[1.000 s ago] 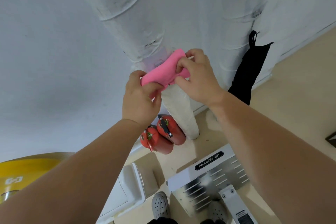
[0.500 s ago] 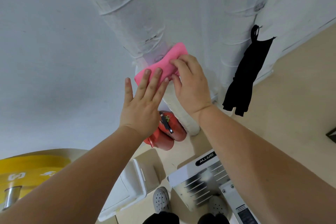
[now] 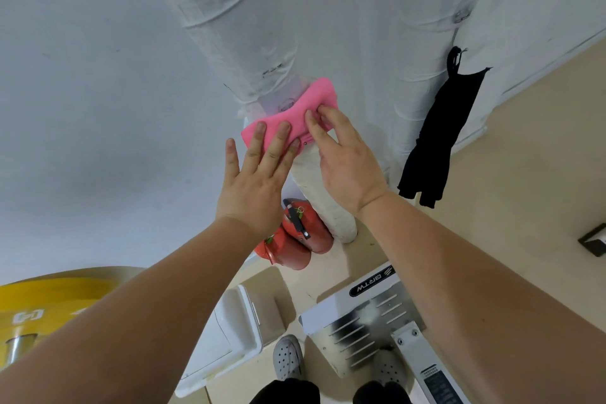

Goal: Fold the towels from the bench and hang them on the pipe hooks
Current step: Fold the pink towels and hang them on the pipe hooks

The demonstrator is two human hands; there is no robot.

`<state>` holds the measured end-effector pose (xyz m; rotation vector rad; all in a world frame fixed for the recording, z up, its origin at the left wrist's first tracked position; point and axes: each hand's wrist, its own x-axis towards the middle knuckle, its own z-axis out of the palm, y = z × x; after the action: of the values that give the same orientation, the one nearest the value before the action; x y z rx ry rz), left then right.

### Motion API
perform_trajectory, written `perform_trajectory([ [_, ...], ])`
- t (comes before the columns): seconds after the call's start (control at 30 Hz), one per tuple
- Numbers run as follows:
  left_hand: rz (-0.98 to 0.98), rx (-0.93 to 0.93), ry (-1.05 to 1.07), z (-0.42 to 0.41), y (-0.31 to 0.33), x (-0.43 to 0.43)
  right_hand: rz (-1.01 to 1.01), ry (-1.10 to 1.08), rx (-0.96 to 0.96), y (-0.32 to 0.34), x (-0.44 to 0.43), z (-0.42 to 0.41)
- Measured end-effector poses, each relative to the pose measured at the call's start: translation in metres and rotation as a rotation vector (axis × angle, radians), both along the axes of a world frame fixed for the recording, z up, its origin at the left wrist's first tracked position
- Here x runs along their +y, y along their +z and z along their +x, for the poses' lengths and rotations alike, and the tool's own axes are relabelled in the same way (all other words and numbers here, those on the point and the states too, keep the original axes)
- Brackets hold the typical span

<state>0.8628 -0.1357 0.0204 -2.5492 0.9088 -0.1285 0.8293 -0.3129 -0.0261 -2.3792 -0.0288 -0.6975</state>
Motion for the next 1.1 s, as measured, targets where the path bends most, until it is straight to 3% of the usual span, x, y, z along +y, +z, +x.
perform_trajectory([
  [0.4, -0.026, 0.159, 0.071, -0.039, 0.037, -0.011, -0.117, 0.011, 0.287, 0.041, -0.006, -0.038],
  [0.7, 0.034, 0.173, 0.05, -0.052, 0.06, -0.002, -0.064, 0.052, 0.469, 0.069, -0.001, -0.058],
  [1.1, -0.264, 0.297, -0.126, -0.102, 0.088, 0.067, -0.037, -0.291, 0.578, 0.108, 0.061, -0.177],
])
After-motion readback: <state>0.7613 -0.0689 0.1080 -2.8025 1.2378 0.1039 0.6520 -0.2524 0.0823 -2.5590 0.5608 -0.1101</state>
